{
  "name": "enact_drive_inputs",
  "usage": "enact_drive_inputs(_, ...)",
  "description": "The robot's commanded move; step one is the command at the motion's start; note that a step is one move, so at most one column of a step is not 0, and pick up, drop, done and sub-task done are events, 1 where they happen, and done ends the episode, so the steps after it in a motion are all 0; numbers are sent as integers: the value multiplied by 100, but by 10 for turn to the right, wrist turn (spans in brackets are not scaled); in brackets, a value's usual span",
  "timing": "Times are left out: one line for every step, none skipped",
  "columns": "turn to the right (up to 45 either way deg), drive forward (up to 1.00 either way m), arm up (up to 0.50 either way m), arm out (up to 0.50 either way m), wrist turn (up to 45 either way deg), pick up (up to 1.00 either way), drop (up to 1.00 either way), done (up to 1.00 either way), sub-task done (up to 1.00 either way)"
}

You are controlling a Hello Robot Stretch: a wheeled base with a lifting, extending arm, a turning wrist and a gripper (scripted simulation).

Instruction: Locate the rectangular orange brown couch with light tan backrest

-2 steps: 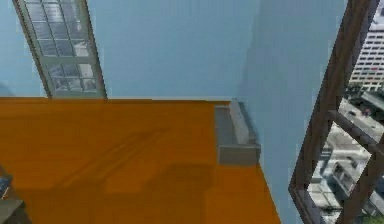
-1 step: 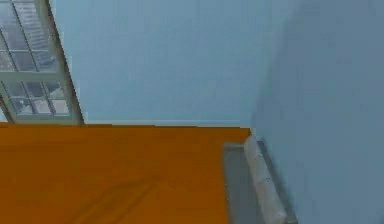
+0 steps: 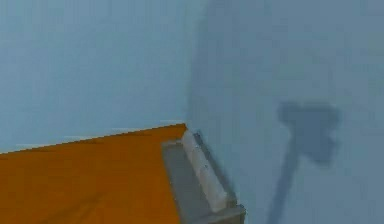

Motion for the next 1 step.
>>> enact_drive_inputs(0, 0, 0, 0, 0, 0, 0, 100, 0)
